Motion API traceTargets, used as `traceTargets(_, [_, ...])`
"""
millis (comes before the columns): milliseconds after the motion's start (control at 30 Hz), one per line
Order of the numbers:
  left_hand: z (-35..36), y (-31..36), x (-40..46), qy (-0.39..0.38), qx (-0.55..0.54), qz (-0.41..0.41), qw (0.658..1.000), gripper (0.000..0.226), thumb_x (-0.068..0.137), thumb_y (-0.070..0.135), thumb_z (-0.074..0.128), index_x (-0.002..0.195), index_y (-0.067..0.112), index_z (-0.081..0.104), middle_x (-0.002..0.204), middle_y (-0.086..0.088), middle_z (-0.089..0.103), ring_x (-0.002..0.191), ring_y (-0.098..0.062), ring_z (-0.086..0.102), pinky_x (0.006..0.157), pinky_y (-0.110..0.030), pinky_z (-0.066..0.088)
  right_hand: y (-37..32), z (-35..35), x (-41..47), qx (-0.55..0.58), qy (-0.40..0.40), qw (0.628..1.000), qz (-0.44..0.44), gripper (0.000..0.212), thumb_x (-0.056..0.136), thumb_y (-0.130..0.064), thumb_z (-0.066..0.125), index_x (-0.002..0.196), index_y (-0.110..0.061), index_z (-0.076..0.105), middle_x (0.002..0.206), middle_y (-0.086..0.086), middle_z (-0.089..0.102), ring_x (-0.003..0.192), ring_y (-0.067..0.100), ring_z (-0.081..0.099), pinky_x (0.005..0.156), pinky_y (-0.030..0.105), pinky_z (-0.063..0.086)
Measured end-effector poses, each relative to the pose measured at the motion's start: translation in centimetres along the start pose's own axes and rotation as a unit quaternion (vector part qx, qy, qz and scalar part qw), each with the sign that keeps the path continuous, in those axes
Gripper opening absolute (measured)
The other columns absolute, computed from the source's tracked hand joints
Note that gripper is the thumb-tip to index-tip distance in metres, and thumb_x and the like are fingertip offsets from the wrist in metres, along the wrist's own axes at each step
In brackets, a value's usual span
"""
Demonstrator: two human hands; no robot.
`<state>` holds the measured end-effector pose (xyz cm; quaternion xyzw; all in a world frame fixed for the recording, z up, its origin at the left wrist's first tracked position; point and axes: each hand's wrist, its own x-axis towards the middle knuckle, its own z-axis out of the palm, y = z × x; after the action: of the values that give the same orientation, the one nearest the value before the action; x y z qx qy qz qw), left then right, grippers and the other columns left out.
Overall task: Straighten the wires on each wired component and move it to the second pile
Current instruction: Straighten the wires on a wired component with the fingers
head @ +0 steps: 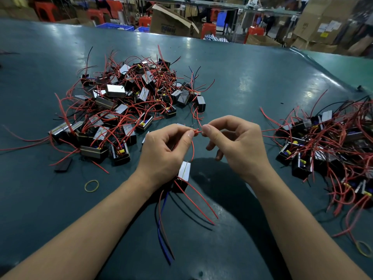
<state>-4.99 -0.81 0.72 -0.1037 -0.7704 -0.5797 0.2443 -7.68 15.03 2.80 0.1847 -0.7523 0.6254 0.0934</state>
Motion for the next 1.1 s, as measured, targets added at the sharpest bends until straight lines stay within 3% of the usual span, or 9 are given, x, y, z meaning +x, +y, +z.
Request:
traceTargets(200, [-0.1,-0.1,-0.1,-0.043,-0.03,-0.008,0.999,0.011,0.089,0.006,0.064,0.089,0.006,0.074,0.083,-0.013,0.074,0.077,-0.033,0.067,0.071,-0.043,0.052,-0.1,-0.6,0.0,-0.024,-0.042,0.996,-0.069,0.01,0.082,-0.012,0.076,0.083,-0.022,0.076,0.081,0.004,0.07,0.066,0.019,0.064,0.042,0.027,0.048])
traceTargets(333, [-0.1,-0.1,-0.3,-0.046,-0.022,0.009,0.999,0.014,0.084,0.014,0.062,0.089,0.009,0.075,0.082,-0.013,0.073,0.074,-0.035,0.066,0.067,-0.046,0.051,0.3,-0.6,0.3,-0.022,-0.066,0.997,0.016,0.008,0.084,-0.014,0.073,0.078,-0.019,0.075,0.067,-0.001,0.068,0.057,0.015,0.063,0.039,0.026,0.046])
traceTargets(467, [-0.1,-0.4,-0.3,-0.044,0.001,0.025,0.999,0.012,0.084,0.015,0.064,0.09,0.014,0.075,0.076,-0.017,0.069,0.064,-0.037,0.059,0.059,-0.035,0.047,0.8,-0.5,0.3,-0.055,-0.078,0.994,0.046,0.018,0.089,-0.023,0.069,0.076,-0.012,0.066,0.06,0.014,0.062,0.047,0.013,0.058,0.037,0.025,0.042])
traceTargets(600, [-0.1,-0.7,-0.3,-0.05,0.048,0.054,0.996,0.011,0.085,0.015,0.065,0.089,0.016,0.076,0.063,-0.016,0.062,0.056,-0.02,0.054,0.057,-0.014,0.039,0.9,-0.1,0.3,-0.088,-0.058,0.993,0.052,0.028,0.093,-0.021,0.064,0.067,-0.013,0.059,0.048,0.002,0.055,0.035,0.006,0.048,0.039,0.015,0.034])
traceTargets(800, [-0.1,-0.9,-0.2,-0.055,0.11,0.1,0.987,0.011,0.084,0.014,0.066,0.085,0.012,0.077,0.058,0.001,0.057,0.06,-0.006,0.05,0.06,-0.012,0.037,2.0,1.3,0.3,-0.133,0.043,0.983,0.121,0.032,0.079,-0.016,0.063,0.054,-0.001,0.049,0.043,-0.002,0.041,0.044,0.015,0.038,0.048,0.028,0.033])
traceTargets(900, [-0.1,-1.0,-0.1,-0.066,0.102,0.069,0.99,0.011,0.084,0.016,0.066,0.084,0.015,0.077,0.056,-0.005,0.057,0.058,-0.008,0.05,0.059,-0.013,0.037,2.2,1.8,0.0,-0.181,0.067,0.975,0.111,0.039,0.075,-0.019,0.064,0.046,-0.012,0.04,0.038,-0.008,0.035,0.04,0.008,0.031,0.04,0.02,0.029])
traceTargets(1000, [0.1,-1.0,0.0,-0.047,0.048,0.012,0.998,0.01,0.087,0.011,0.068,0.085,0.015,0.077,0.067,-0.008,0.068,0.061,-0.019,0.059,0.058,-0.021,0.046,1.8,1.4,0.0,-0.196,0.038,0.979,0.029,0.036,0.087,-0.024,0.065,0.056,-0.014,0.05,0.044,-0.004,0.046,0.043,0.011,0.042,0.041,0.017,0.031])
traceTargets(1100, [0.2,-0.9,0.3,-0.013,0.009,-0.022,1.0,0.015,0.089,0.004,0.067,0.084,0.015,0.076,0.078,-0.006,0.074,0.07,-0.023,0.066,0.067,-0.032,0.05,1.2,-0.1,0.4,-0.136,-0.022,0.991,-0.004,0.015,0.093,-0.024,0.065,0.079,-0.017,0.064,0.06,0.001,0.057,0.05,0.021,0.056,0.041,0.027,0.043])
